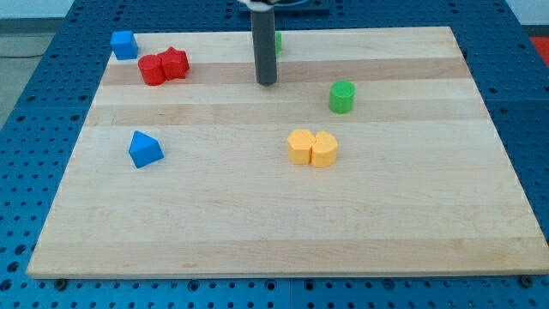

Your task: Push the green circle slightly up

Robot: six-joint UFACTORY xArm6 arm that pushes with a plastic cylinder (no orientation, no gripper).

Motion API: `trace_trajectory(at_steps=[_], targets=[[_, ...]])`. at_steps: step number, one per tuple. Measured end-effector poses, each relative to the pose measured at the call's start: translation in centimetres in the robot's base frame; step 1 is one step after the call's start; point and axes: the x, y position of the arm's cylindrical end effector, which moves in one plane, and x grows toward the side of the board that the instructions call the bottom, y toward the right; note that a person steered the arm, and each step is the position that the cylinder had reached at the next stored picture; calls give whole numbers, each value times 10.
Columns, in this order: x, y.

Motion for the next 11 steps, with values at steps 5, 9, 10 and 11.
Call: trace_trajectory(at_steps=[5,9,10,11], targets=[[33,126],[-15,105],[-19,99],[-31,110]])
